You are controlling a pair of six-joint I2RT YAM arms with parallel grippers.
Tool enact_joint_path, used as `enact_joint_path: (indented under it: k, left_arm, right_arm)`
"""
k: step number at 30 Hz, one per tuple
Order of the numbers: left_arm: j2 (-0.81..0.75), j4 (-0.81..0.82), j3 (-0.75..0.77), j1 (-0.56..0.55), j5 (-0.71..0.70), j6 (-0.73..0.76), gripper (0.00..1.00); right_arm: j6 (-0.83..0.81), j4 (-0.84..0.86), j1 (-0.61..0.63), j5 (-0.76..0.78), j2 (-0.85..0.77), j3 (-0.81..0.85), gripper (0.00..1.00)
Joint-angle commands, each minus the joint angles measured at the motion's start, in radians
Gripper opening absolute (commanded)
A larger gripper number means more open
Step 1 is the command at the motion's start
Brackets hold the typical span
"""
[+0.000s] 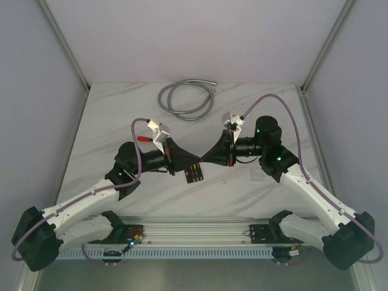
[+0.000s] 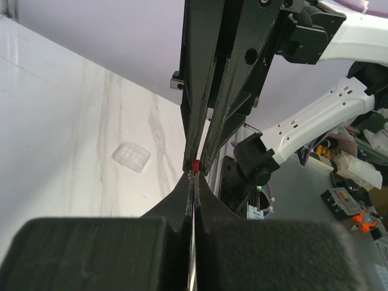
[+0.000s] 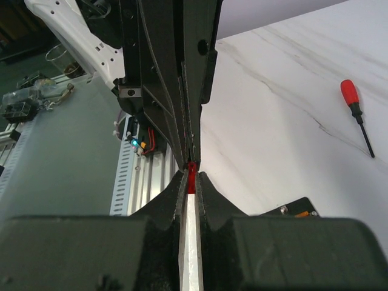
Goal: Snap on the fuse box
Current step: Pick up the fuse from the center of the board, then install the fuse at the fuse box base.
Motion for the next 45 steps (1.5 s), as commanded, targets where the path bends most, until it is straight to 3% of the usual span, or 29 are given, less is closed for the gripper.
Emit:
enact_joint_path:
  k: [1, 2, 4, 6, 8, 11, 16, 23, 29, 45]
  left_arm:
    - [0.003, -0.02, 0.029, 0.002, -0.086, -0.013, 0.03]
    - [0.001, -0.043, 0.026, 0.002, -0.12, -0.015, 0.09]
    - [-0.011, -0.107, 0.018, 0.002, -0.216, -0.029, 0.29]
    - [-0.021, -0.198, 0.01, 0.001, -0.328, -0.036, 0.34]
    - [-0.029, -0.305, 0.0, 0.003, -0.475, -0.079, 0.46]
    - [-0.027, -0.433, -0.032, 0.016, -0.636, -0.158, 0.58]
    - [-0.028, -0.482, -0.115, 0.036, -0.693, -0.286, 0.72]
    - [-0.014, -0.509, -0.166, 0.072, -0.707, -0.363, 0.9]
    - [0.031, -0.514, -0.173, 0.086, -0.696, -0.381, 1.0]
    - [0.103, -0.514, -0.178, 0.112, -0.677, -0.412, 1.0]
  right_arm:
    - [-0.022, -0.034, -0.001, 0.033, 0.005, 0.038, 0.0]
    - [-0.026, -0.058, -0.001, 0.065, 0.007, 0.041, 0.0]
    - [-0.01, -0.087, 0.002, 0.142, 0.011, 0.039, 0.0]
    - [0.016, -0.126, 0.012, 0.259, 0.016, 0.038, 0.0]
    - [0.055, -0.165, 0.027, 0.372, 0.025, 0.039, 0.0]
    - [0.11, -0.218, 0.066, 0.581, 0.039, 0.031, 0.0]
    - [0.224, -0.285, 0.182, 0.922, 0.088, 0.023, 0.0]
    - [0.375, -0.37, 0.324, 1.231, 0.238, 0.049, 0.0]
    - [0.445, -0.359, 0.389, 1.367, 0.337, 0.057, 0.0]
    - [0.495, -0.321, 0.47, 1.476, 0.565, 0.131, 0.0]
